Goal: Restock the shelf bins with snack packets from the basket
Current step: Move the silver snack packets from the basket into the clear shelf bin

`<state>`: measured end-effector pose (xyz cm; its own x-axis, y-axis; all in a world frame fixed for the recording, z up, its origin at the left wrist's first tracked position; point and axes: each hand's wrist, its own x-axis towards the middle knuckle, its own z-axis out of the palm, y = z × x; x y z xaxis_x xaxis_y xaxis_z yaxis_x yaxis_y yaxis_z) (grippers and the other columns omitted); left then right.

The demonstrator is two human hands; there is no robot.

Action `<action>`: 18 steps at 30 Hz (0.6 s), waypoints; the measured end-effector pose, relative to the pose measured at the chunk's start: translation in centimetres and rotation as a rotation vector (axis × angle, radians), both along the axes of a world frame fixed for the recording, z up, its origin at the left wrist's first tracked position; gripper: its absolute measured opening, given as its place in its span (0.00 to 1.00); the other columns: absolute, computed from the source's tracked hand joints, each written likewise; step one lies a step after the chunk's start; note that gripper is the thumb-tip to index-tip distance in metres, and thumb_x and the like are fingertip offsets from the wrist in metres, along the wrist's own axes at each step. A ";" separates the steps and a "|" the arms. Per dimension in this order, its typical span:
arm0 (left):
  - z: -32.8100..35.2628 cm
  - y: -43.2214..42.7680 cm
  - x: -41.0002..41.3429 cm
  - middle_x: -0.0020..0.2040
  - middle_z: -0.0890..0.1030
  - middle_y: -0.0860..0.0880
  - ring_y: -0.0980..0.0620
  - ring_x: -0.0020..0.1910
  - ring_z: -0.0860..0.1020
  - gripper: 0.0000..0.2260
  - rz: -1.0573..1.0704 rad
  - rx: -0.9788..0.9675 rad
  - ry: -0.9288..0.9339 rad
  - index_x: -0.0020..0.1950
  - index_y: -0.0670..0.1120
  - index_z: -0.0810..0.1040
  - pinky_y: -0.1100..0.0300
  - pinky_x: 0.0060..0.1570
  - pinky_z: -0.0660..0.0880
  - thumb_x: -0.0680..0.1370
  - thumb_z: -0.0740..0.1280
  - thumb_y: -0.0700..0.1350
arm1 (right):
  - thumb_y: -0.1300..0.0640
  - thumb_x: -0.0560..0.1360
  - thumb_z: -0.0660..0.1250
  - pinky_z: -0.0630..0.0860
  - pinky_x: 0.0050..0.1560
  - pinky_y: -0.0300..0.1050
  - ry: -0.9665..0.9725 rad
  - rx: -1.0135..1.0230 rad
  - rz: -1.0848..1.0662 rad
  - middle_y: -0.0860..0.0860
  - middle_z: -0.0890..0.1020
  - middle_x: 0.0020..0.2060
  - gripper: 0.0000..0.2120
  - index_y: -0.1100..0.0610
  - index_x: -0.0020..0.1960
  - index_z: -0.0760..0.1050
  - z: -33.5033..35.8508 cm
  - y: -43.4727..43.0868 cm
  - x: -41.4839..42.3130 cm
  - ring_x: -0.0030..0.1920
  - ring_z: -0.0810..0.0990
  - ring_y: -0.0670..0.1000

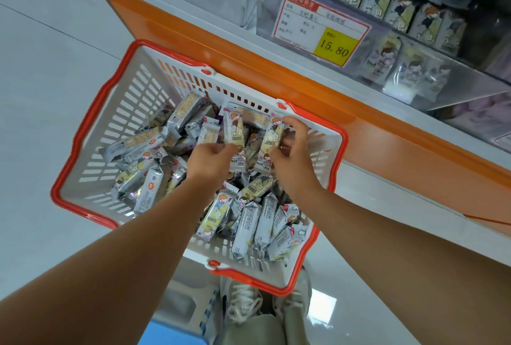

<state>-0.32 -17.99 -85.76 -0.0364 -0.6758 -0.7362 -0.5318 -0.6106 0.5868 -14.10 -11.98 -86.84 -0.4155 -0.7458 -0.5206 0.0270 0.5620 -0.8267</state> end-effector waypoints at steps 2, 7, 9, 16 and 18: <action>1.8 0.8 0.8 0.47 0.81 0.42 0.46 0.40 0.82 0.05 0.135 0.173 0.215 0.46 0.43 0.78 0.59 0.41 0.82 0.79 0.67 0.44 | 0.69 0.79 0.61 0.81 0.43 0.47 -0.012 0.021 0.011 0.56 0.77 0.55 0.23 0.48 0.67 0.64 1.1 0.2 0.1 0.43 0.80 0.45; 6.9 2.2 2.0 0.53 0.80 0.38 0.41 0.50 0.82 0.04 0.183 0.283 0.378 0.52 0.42 0.75 0.58 0.42 0.82 0.78 0.66 0.39 | 0.70 0.78 0.62 0.77 0.44 0.66 -0.025 -0.016 0.207 0.60 0.74 0.55 0.25 0.40 0.60 0.66 6.3 0.7 0.9 0.49 0.78 0.69; 9.2 2.3 2.3 0.54 0.79 0.37 0.39 0.52 0.82 0.07 0.198 0.297 0.426 0.54 0.40 0.75 0.54 0.46 0.82 0.77 0.68 0.39 | 0.70 0.78 0.63 0.78 0.45 0.65 -0.080 -0.034 0.240 0.61 0.75 0.53 0.27 0.41 0.62 0.63 9.1 0.9 0.8 0.50 0.79 0.68; 17.2 2.5 1.9 0.52 0.81 0.38 0.41 0.49 0.83 0.21 0.147 0.322 0.552 0.57 0.35 0.74 0.52 0.47 0.82 0.69 0.74 0.43 | 0.69 0.76 0.67 0.82 0.48 0.56 -0.203 0.012 0.280 0.61 0.74 0.57 0.39 0.39 0.73 0.52 18.4 1.1 -0.7 0.53 0.81 0.61; 19.3 2.5 1.3 0.47 0.82 0.41 0.42 0.46 0.83 0.12 0.112 0.291 0.554 0.52 0.38 0.76 0.54 0.45 0.82 0.71 0.73 0.39 | 0.68 0.76 0.67 0.82 0.48 0.52 -0.226 0.012 0.306 0.60 0.72 0.58 0.38 0.39 0.73 0.54 20.9 1.1 -1.6 0.51 0.81 0.58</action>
